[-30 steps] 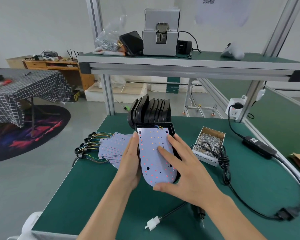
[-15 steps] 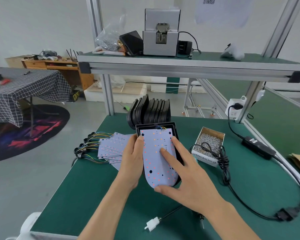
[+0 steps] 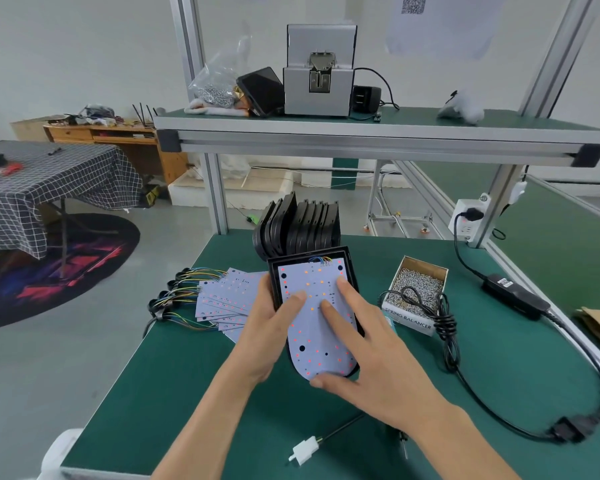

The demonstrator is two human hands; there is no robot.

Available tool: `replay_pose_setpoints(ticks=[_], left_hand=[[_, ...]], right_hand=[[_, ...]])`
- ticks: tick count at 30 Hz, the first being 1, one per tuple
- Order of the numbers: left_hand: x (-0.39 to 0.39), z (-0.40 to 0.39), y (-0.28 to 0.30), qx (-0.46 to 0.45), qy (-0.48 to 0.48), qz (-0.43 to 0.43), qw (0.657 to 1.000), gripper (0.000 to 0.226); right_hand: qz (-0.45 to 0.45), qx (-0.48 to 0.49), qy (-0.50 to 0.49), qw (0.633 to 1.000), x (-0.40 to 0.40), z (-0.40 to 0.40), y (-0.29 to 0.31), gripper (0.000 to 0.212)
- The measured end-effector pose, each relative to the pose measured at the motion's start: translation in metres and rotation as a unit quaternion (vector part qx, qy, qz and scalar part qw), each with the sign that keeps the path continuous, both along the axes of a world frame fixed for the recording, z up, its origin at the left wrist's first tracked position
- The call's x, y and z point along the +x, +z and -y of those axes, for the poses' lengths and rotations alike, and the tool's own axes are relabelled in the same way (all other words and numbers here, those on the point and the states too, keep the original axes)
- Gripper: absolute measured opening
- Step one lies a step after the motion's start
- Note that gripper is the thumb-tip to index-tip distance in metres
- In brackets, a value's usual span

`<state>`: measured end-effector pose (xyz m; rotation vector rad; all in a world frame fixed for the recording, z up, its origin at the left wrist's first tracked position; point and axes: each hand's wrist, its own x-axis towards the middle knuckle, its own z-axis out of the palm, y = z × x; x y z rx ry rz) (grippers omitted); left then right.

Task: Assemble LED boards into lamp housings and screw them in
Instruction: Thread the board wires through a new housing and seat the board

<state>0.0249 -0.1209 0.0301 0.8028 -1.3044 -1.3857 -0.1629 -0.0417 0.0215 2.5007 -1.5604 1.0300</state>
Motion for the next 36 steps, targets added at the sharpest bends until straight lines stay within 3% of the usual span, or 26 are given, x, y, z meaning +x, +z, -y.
replay_pose_setpoints(ticks=[6,21,32,36], left_hand=[[0.002,-0.005,0.009,0.008,-0.041,-0.025,0.999,0.061],[0.001,-0.003,0.021,0.02,-0.087,-0.024,0.996,0.065],[-0.007,0.009,0.025,0.032,-0.066,-0.008,0.997,0.065],[-0.006,0.01,0.025,0.039,-0.063,0.003,0.997,0.066]], right_hand=[[-0.032,-0.012,0.004,0.999,-0.007,0.005,0.014,0.098],[-0.105,-0.025,0.022,0.994,-0.02,0.013,0.032,0.099],[-0.026,0.001,0.016,1.0,-0.024,0.022,0.025,0.107],[-0.039,-0.016,0.014,0.999,-0.024,0.021,0.024,0.102]])
